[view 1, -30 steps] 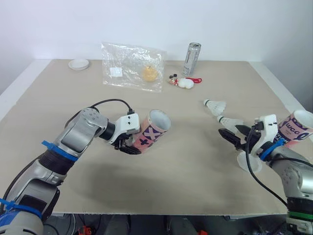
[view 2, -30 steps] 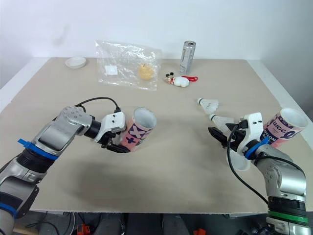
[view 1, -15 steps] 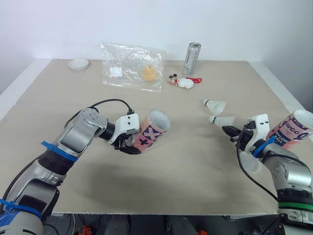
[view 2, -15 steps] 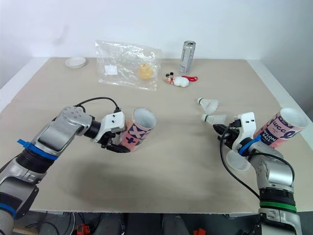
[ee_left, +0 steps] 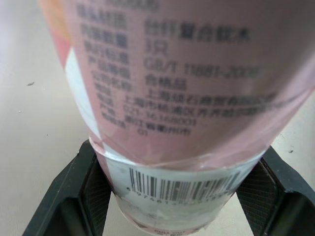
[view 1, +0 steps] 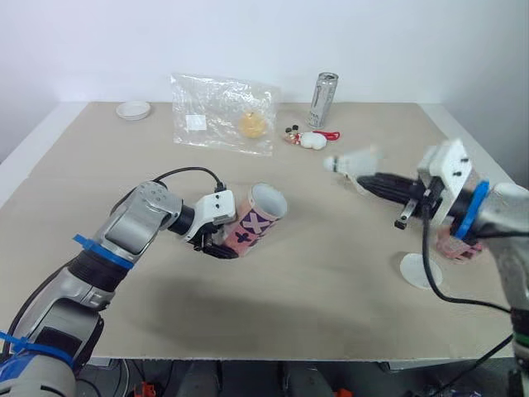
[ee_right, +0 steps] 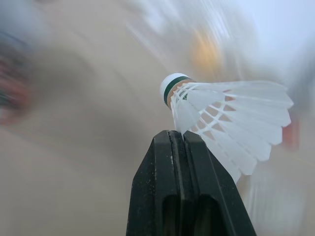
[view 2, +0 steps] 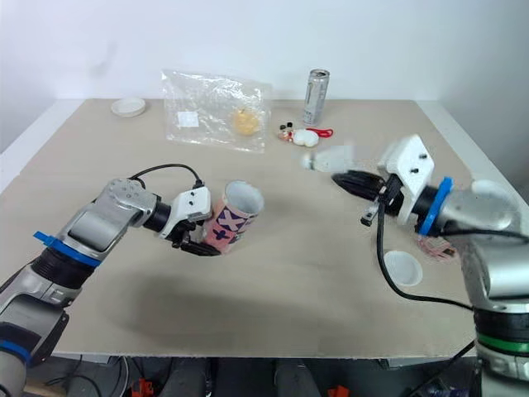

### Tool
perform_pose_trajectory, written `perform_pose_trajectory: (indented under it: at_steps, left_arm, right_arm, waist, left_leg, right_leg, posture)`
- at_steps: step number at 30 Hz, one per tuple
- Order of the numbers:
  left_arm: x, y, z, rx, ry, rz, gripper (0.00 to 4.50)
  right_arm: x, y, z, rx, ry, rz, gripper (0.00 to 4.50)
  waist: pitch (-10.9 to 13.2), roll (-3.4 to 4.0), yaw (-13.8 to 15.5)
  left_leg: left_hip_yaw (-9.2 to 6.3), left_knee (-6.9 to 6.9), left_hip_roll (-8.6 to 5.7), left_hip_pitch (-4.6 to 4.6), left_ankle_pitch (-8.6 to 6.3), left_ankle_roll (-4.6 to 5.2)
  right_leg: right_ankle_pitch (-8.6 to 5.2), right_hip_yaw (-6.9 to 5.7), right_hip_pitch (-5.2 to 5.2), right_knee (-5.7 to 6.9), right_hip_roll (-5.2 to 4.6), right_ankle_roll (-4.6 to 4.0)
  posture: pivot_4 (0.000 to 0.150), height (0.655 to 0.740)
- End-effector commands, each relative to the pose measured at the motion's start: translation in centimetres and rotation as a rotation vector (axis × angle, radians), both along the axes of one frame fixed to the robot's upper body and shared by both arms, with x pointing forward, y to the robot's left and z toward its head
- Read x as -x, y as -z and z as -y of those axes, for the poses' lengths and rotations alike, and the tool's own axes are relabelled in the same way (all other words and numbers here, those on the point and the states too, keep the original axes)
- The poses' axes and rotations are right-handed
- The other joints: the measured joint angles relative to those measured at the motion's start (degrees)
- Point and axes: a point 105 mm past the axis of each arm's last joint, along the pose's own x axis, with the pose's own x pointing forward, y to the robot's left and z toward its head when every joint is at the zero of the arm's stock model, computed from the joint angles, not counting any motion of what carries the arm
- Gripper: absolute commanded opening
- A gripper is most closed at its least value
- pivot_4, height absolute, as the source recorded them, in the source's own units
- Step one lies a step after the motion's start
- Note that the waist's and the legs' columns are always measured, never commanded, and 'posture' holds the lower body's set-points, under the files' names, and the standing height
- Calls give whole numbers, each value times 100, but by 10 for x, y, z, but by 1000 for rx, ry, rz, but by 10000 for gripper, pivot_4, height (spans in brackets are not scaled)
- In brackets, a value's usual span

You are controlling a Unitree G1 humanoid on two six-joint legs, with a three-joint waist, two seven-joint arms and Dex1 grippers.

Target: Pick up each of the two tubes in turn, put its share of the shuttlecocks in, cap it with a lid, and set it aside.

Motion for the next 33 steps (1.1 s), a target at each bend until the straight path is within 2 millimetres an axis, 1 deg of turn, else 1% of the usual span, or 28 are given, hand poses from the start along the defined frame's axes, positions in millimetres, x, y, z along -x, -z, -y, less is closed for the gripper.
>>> perform_pose_trajectory:
  at_steps: [1, 5, 7, 10, 15, 16, 18, 19, 20, 24, 25, 27, 28, 29, 30, 31, 33]
  left_arm:
    - [-10, 5, -2, -28, -51, 1, 30225]
    - [-12, 0, 2, -20, -46, 12, 30225]
    - [-13, -2, 3, -15, -46, 13, 30225]
    - [-13, -2, 4, -11, -49, 16, 30225]
    - [-12, -2, 4, -9, -50, 15, 30225]
    - [-12, -2, 3, -9, -52, 14, 30225]
    - [-11, -1, 0, -13, -60, 12, 30225]
    - [-11, 0, -1, -14, -63, 12, 30225]
    - [-10, 0, -1, -16, -64, 12, 30225]
    - [-8, 2, -1, -16, -66, 10, 30225]
    - [-7, 2, -1, -17, -67, 9, 30225]
    - [-6, 3, -1, -19, -67, 9, 30225]
    - [-6, 3, -1, -20, -67, 9, 30225]
    - [-6, 3, -1, -19, -68, 10, 30225]
    - [-6, 3, -1, -18, -68, 10, 30225]
    - [-6, 3, 0, -18, -68, 11, 30225]
    - [-6, 3, 0, -17, -68, 12, 30225]
  right_arm:
    - [16, -8, -28, 212, -196, 150, 337]
    - [18, -5, -52, 333, -336, 233, 337]
    - [15, 0, -62, 368, -380, 254, 337]
    - [8, 5, -70, 394, -413, 267, 337]
    - [3, 10, -76, 426, -448, 269, 337]
    - [3, 10, -76, 418, -456, 260, 3188]
    - [2, 2, -78, 375, -453, 271, 10665]
    - [3, -6, -79, 295, -443, 250, 15079]
    - [1, -14, -77, 215, -419, 228, 20639]
    - [-7, -19, -57, 145, -323, 178, 40208]
    - [-11, -21, -51, 97, -281, 163, 44709]
    - [-27, -21, -30, -66, -131, 76, 44709]
    - [-35, -16, -17, -138, -49, 27, 44709]
    - [-48, -8, 2, -254, 80, -30, 44709]
    - [-55, -2, 15, -325, 165, -66, 44709]
    - [-63, 10, 29, -386, 269, -113, 44709]
    - [-72, 31, 46, -458, 408, -184, 44709]
  waist:
    - [1, -10, 2]
    - [2, -13, -3]
    - [2, -12, -3]
    - [2, -13, 10]
    - [2, -12, 27]
    - [2, -12, 27]
    - [2, -13, 23]
    - [2, -13, 20]
    - [2, -13, 17]
    - [3, -14, 23]
    - [3, -14, 22]
    - [1, -16, 20]
    - [1, -16, 20]
    - [1, -16, 19]
    - [-6, -28, 19]
    - [-7, -31, 22]
    - [-7, -29, 22]
  left_leg:
    - [1, 2, 0, 0, 0, -1]
    - [12, 3, -9, -9, 5, -9]
    - [32, 1, -10, -31, 8, -6]
    - [29, -3, -9, -40, 9, -5]
    - [28, -5, -11, -46, 9, -5]
    - [28, -5, -10, -45, 9, -5]
    - [27, -5, -10, -45, 9, -5]
    - [27, -4, -9, -44, 9, -5]
    - [27, -4, -9, -43, 9, -5]
    - [20, -3, -8, -43, 11, -4]
    - [21, -3, -8, -43, 11, -4]
    - [20, -5, -7, -42, 11, -4]
    - [18, -6, -7, -42, 11, -4]
    - [16, -7, -6, -42, 11, -4]
    - [16, -8, -6, -41, 11, -4]
    - [11, -8, -1, -39, 11, -3]
    - [6, -7, -2, -41, 11, -4]
  right_leg:
    - [0, -1, 2, -4, -4, 0]
    - [-1, 0, 2, -10, -23, 1]
    - [2, 1, -1, -8, -33, 7]
    - [-5, 0, -4, -7, -29, 12]
    - [-12, 1, -6, -7, -28, 16]
    - [-12, 1, -5, -7, -28, 16]
    - [-11, 1, -5, -6, -27, 15]
    - [-10, 1, -5, -5, -26, 14]
    - [-10, 1, -4, -4, -26, 14]
    - [-10, 0, -1, -1, -24, 13]
    - [-10, 0, -1, -1, -24, 13]
    - [-12, 0, -1, -1, -23, 10]
    - [-13, -1, -1, 0, -21, 9]
    - [-12, -1, -1, 0, -19, 9]
    - [-12, -1, 0, 0, -18, 9]
    - [-13, -2, 4, 1, -11, 5]
    - [-12, -3, 4, 3, -8, 5]
  posture:
    - [1500, 7400]
    - [1500, 7400]
    - [1500, 7400]
    - [1500, 7400]
    - [1500, 7400]
    - [1500, 7400]
    - [1500, 7400]
    - [1500, 7400]
    - [1500, 7400]
    - [1500, 7400]
    - [1500, 7400]
    - [1500, 7400]
    - [1500, 7400]
    - [1500, 7400]
    - [1500, 7400]
    - [1500, 7400]
    - [1500, 7400]
